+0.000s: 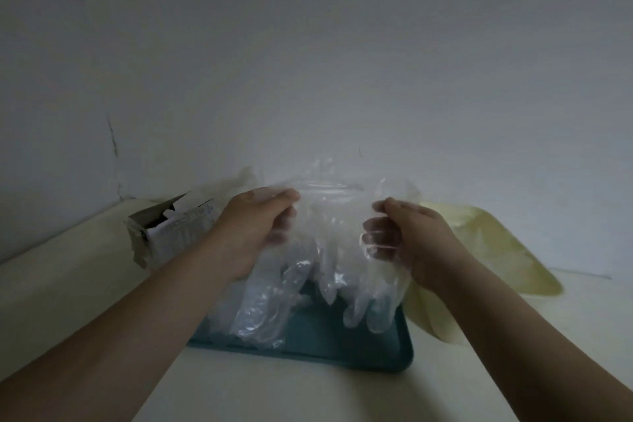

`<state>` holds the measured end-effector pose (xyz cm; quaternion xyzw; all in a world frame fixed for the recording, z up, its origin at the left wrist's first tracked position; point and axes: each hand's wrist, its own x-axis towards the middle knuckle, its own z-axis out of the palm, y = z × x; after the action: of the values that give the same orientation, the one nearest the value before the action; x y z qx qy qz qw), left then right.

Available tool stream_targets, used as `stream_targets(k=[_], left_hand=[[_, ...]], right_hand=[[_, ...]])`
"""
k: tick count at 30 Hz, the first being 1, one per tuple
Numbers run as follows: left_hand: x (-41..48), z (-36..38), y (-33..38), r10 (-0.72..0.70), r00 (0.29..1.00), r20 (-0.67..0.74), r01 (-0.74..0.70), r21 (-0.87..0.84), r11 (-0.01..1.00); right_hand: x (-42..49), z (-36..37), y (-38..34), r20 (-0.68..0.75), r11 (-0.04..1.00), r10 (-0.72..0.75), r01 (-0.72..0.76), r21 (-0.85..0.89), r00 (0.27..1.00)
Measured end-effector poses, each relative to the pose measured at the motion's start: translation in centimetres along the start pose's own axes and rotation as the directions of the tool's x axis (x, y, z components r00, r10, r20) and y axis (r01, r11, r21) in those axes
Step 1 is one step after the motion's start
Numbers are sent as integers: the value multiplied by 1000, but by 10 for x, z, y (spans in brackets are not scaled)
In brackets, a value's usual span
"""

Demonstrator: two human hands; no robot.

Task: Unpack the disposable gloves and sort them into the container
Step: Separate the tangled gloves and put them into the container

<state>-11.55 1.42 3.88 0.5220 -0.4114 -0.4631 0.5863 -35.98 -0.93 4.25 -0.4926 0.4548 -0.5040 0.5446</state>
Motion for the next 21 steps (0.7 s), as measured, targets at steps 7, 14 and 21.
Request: stream_targets(k=[7, 14, 21], left_hand=[[-4, 50, 14, -55, 964, 258, 92, -135, 987], [-5, 106, 25, -61, 920, 387, 105, -93, 990], [1, 153, 29, -73, 886, 458, 103, -42, 994]], right_hand=[[14, -66, -59, -152, 972, -89, 52, -228, 984], [35, -145, -63, -323, 904, -50, -95, -418, 945], [67, -150, -25, -319, 800, -6, -186, -570, 948]])
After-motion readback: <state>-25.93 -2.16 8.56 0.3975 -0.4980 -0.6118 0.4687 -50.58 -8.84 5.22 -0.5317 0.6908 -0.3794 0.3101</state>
